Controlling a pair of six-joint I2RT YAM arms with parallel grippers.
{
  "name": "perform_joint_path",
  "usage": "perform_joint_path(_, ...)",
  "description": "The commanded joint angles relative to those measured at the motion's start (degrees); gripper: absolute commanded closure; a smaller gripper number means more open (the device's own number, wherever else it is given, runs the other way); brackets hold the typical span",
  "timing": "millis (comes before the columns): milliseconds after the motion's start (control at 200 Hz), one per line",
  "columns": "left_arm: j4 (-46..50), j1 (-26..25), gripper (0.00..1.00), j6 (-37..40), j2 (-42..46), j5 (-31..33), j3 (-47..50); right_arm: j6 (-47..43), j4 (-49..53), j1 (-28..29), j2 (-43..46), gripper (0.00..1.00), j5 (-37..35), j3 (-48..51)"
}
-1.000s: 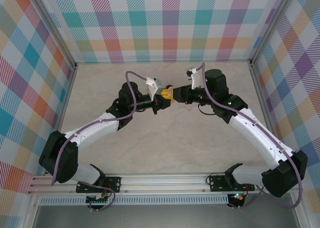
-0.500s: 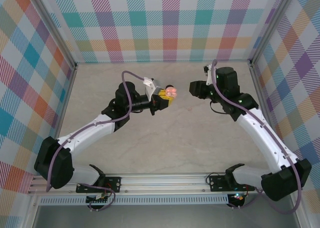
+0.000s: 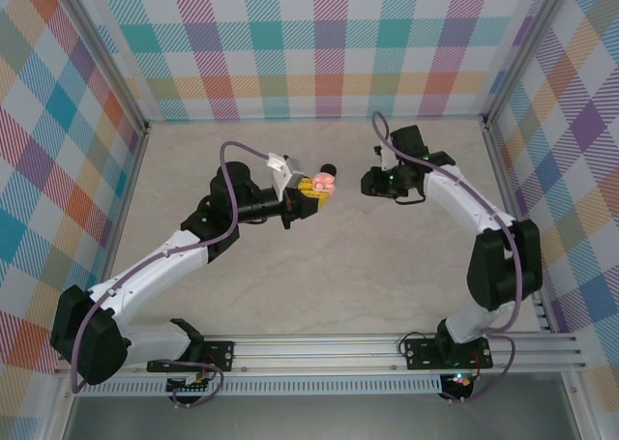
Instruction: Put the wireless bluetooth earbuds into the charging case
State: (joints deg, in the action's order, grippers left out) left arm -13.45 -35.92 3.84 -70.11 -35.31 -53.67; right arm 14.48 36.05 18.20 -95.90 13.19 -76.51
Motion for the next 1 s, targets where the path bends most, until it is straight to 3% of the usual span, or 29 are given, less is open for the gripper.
perform_joint_path(0,1.0,-0.8,0.91,-0.8,1.3,-0.1,0.9,0.6,0.3,-0.2,-4.8,0.71,2.7,-3.2)
perform_joint_path(385,1.2,-0.8,0.91,-0.8,-0.8,0.6,0.6,1.2,7.3,-0.1,-20.7,0.79,-4.3,-15.6)
perform_joint_path(995,2.8,-0.8,0.91,-0.3,-1.4,1.3,-0.3,-1.3,14.0,1.9,-29.5,0.81,-7.9,-23.5)
